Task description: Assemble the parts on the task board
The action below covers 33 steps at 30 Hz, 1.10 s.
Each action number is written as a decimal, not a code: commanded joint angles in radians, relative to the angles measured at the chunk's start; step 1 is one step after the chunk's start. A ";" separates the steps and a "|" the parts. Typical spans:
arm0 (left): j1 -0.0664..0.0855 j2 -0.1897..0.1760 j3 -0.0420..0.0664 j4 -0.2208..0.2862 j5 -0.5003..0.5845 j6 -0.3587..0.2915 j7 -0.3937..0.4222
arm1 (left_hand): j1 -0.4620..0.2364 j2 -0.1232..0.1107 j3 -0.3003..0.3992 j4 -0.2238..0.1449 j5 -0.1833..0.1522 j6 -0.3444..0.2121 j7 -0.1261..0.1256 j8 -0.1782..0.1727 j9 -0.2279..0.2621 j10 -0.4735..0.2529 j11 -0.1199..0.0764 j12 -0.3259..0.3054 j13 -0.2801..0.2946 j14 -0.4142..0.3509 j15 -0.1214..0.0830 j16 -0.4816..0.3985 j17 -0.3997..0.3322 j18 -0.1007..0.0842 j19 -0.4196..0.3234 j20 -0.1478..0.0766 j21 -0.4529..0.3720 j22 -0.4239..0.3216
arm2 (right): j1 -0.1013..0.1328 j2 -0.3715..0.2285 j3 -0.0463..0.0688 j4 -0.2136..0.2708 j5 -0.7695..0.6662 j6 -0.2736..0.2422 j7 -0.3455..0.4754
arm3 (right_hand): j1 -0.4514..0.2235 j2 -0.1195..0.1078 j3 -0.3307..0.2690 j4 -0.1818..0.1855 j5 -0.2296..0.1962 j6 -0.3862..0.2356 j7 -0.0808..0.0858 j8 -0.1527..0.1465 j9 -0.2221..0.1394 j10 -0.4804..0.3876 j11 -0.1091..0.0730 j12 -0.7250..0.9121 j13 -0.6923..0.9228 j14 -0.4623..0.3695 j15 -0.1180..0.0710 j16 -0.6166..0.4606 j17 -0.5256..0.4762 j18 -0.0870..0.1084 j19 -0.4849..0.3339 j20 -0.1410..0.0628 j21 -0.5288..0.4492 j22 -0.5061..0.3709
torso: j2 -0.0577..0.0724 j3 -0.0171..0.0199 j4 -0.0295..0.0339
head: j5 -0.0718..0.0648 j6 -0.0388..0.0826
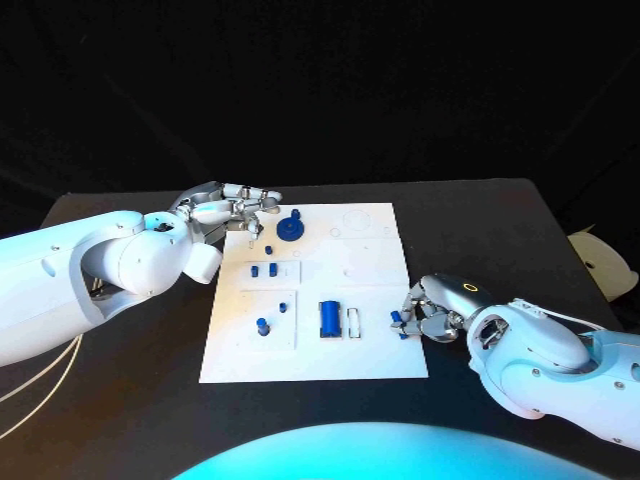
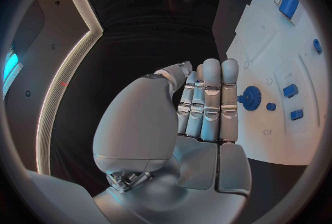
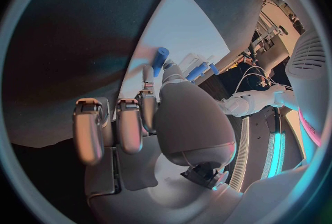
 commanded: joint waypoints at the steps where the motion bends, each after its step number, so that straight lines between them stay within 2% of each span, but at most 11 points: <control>1: 0.001 0.000 0.001 0.004 0.004 0.018 0.002 | -0.004 0.004 -0.003 0.006 0.004 -0.008 0.000 -0.005 -0.001 -0.006 0.000 0.003 0.001 -0.002 0.006 -0.005 -0.001 0.013 0.000 0.008 -0.004 -0.001 | -0.004 0.004 -0.003 -0.006 -0.040 0.071 -0.012 | 0.016 -0.005 -0.008 -0.003 -0.002 0.010 0.001 -0.004 -0.001 0.004 -0.009 0.000 -0.064 0.077 -0.006 0.003 0.135 -0.009 0.078 -0.002 -0.004 0.246 | 0.000 0.0001 0.0002 | 0.001 -0.002; 8: 0.001 -0.002 0.001 0.004 0.004 0.018 0.001 | -0.004 0.004 -0.003 0.006 0.004 -0.008 0.000 -0.005 -0.001 -0.006 0.000 0.003 0.001 -0.002 0.006 -0.005 -0.001 0.013 0.000 0.008 -0.004 -0.001 | -0.006 0.013 -0.004 -0.016 -0.083 0.106 -0.019 | 0.042 -0.034 -0.023 -0.016 0.002 0.014 0.000 -0.004 0.003 0.002 -0.011 -0.005 -0.065 0.076 -0.008 0.000 0.132 -0.008 0.077 -0.004 -0.008 0.244 | 0.000 0.0004 0.0000 | 0.003 -0.004; 14: 0.001 -0.003 0.001 0.005 0.004 0.019 0.000 | -0.004 0.004 -0.003 0.006 0.004 -0.008 0.000 -0.005 -0.001 -0.006 0.000 0.003 0.001 -0.002 0.006 -0.005 -0.001 0.013 0.000 0.008 -0.004 -0.001 | -0.007 0.021 -0.004 -0.020 -0.109 0.125 -0.021 | 0.066 -0.037 -0.021 -0.027 0.004 0.015 0.000 -0.006 0.005 0.001 -0.011 -0.009 -0.067 0.076 -0.008 -0.002 0.129 -0.007 0.075 -0.005 -0.013 0.243 | 0.000 0.0006 -0.0014 | 0.004 -0.005; 19: 0.001 -0.003 0.001 0.005 0.004 0.020 -0.001 | -0.004 0.004 -0.003 0.006 0.004 -0.008 0.000 -0.005 -0.001 -0.006 0.000 0.003 0.001 -0.002 0.006 -0.005 -0.001 0.013 0.000 0.008 -0.004 -0.001 | -0.007 0.029 -0.004 -0.023 -0.130 0.151 -0.022 | 0.074 -0.041 -0.024 -0.029 0.022 0.011 0.002 -0.009 0.005 -0.004 -0.010 -0.017 -0.071 0.075 -0.007 -0.005 0.125 -0.005 0.071 -0.005 -0.020 0.241 | -0.001 0.0002 -0.0009 | 0.002 -0.005; 22: 0.001 -0.003 0.001 0.005 0.004 0.020 -0.001 | -0.004 0.004 -0.003 0.006 0.004 -0.008 0.000 -0.005 -0.001 -0.006 0.000 0.003 0.001 -0.002 0.006 -0.005 -0.001 0.014 -0.001 0.008 -0.005 -0.002 | -0.007 0.033 -0.004 -0.025 -0.143 0.164 -0.023 | 0.086 -0.041 -0.023 -0.030 0.067 0.009 0.003 -0.012 0.005 -0.007 -0.009 -0.021 -0.072 0.074 -0.007 -0.006 0.124 -0.005 0.070 -0.005 -0.022 0.241 | -0.001 0.0003 -0.0008 | 0.002 -0.006; 25: 0.001 -0.003 0.001 0.005 0.004 0.021 -0.001 | -0.005 0.004 -0.003 0.007 0.004 -0.008 0.000 -0.005 -0.001 -0.007 0.000 0.004 0.001 -0.002 0.006 -0.005 -0.001 0.014 -0.001 0.008 -0.006 -0.002 | -0.007 0.037 -0.004 -0.026 -0.160 0.171 -0.022 | 0.121 -0.038 -0.011 -0.040 0.143 0.011 0.000 -0.015 0.005 -0.009 -0.012 -0.023 -0.072 0.075 -0.009 -0.006 0.125 -0.005 0.070 -0.006 -0.022 0.241 | -0.001 0.0007 -0.0006 | 0.004 -0.005; 29: 0.001 -0.004 0.001 0.005 0.004 0.021 -0.001 | -0.005 0.004 -0.003 0.007 0.004 -0.008 0.000 -0.005 -0.001 -0.007 0.000 0.004 0.001 -0.002 0.006 -0.005 -0.001 0.014 -0.001 0.008 -0.006 -0.002 | -0.007 0.041 -0.004 -0.024 -0.177 0.166 -0.022 | 0.170 -0.029 0.023 -0.054 0.177 0.015 -0.003 -0.017 0.005 -0.008 -0.016 -0.022 -0.069 0.075 -0.012 -0.005 0.127 -0.005 0.072 -0.009 -0.020 0.241 | 0.000 0.0009 0.0004 | 0.005 -0.006; 33: 0.001 -0.004 0.001 0.006 0.004 0.021 -0.001 | -0.005 0.004 -0.003 0.007 0.004 -0.008 0.000 -0.005 -0.001 -0.007 0.000 0.004 0.001 -0.002 0.006 -0.005 -0.001 0.014 -0.001 0.008 -0.006 -0.002 | -0.007 0.041 -0.004 -0.017 -0.185 0.136 -0.024 | 0.177 -0.032 0.047 -0.043 0.224 0.020 -0.005 -0.019 0.005 -0.004 -0.018 -0.018 -0.064 0.076 -0.013 -0.002 0.132 -0.007 0.075 -0.011 -0.012 0.244 | -0.001 0.0006 -0.0004 | 0.007 -0.007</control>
